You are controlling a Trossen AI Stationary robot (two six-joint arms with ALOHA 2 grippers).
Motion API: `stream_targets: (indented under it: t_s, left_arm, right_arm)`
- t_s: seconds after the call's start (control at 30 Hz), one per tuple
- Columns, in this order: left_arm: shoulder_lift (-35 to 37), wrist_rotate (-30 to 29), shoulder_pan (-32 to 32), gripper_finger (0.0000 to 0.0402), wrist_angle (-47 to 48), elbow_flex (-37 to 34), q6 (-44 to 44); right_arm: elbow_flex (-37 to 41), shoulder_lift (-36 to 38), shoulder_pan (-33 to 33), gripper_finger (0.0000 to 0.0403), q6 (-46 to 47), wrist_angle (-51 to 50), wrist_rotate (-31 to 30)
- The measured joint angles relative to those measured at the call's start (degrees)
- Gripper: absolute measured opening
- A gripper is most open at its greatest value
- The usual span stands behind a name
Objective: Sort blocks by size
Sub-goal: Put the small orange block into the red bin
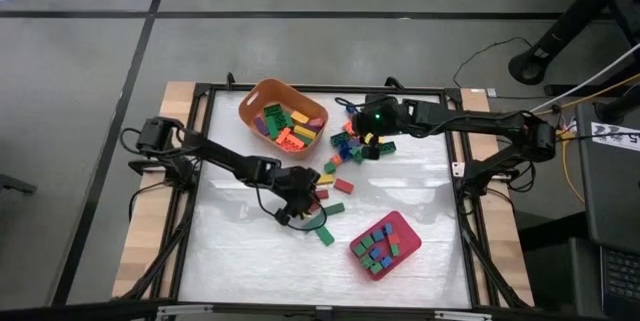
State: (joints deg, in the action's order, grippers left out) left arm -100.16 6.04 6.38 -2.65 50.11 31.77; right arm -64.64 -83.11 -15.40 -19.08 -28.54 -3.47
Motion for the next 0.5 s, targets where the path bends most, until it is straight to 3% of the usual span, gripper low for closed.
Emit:
stream_targets:
  t_s: [0.5]
  left_arm:
    - [-3.61, 3.15, -2.21, 0.0204, 0.13, 0.02, -0.09]
  right_arm:
    - [0.0, 0.0, 0.0, 0.014, 0.01, -0.08, 2.2]
